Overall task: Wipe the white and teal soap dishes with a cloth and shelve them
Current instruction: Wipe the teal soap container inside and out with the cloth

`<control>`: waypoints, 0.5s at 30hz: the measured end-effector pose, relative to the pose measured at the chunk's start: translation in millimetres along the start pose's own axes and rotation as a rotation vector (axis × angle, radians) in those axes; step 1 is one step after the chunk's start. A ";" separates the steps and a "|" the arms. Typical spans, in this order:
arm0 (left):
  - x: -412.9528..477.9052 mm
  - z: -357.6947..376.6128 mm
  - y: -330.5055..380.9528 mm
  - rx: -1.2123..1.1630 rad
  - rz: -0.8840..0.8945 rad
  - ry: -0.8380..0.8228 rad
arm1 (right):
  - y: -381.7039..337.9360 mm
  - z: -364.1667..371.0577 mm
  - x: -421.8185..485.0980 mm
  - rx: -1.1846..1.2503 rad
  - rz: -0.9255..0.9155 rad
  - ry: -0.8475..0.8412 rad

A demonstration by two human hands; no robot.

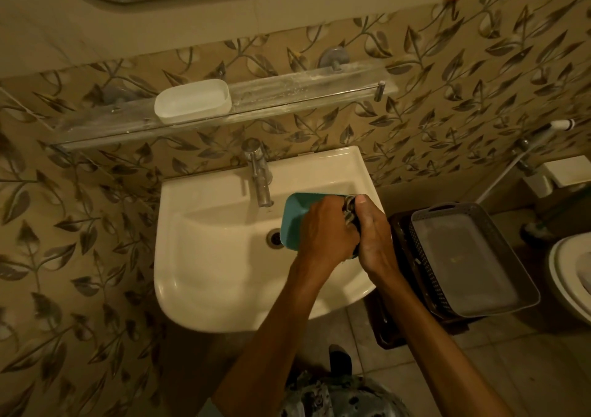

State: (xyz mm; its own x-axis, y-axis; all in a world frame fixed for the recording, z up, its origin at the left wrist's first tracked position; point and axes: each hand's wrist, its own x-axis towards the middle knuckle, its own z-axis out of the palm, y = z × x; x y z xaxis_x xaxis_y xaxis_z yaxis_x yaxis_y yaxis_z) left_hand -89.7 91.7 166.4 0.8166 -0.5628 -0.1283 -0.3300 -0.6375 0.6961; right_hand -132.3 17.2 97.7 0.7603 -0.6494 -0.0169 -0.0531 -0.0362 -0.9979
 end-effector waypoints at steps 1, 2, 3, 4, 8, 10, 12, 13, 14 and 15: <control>1.4 -3.2 -1.1 0.027 0.015 -0.067 | 2.1 -1.6 -0.9 -0.005 0.018 -0.006; 3.1 -6.6 -2.3 0.051 0.034 -0.129 | 3.9 -3.2 -1.1 -0.012 0.033 -0.013; 4.9 -9.6 -4.3 0.072 0.057 -0.181 | 4.9 -4.3 -0.3 -0.016 0.046 -0.019; 5.7 -12.2 -6.3 0.092 0.076 -0.230 | 4.3 -4.9 0.4 -0.008 0.062 -0.023; 4.8 -20.8 -12.4 0.202 0.174 -0.425 | 2.7 -11.6 4.1 -0.026 0.079 -0.055; 3.6 -23.7 -15.2 0.260 0.239 -0.476 | 3.5 -13.4 2.9 -0.014 0.091 -0.071; 2.7 -24.5 -18.9 0.346 0.315 -0.481 | 6.8 -13.1 1.3 -0.008 0.095 -0.096; 1.6 -23.6 -22.0 0.418 0.355 -0.451 | 8.2 -13.7 0.4 -0.010 0.104 -0.098; -0.2 -22.5 -25.9 0.505 0.387 -0.402 | 8.0 -15.1 -0.1 -0.013 0.120 -0.095; -2.6 -22.0 -30.2 0.594 0.403 -0.347 | 7.2 -17.0 -0.5 -0.023 0.131 -0.091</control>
State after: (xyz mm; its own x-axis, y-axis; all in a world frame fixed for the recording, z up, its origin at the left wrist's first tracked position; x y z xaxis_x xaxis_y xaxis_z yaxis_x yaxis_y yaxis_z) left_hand -71.5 124.0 161.2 0.4187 -0.8791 -0.2278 -0.8454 -0.4689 0.2557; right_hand -144.1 4.3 91.5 0.8016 -0.5779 -0.1531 -0.1691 0.0264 -0.9852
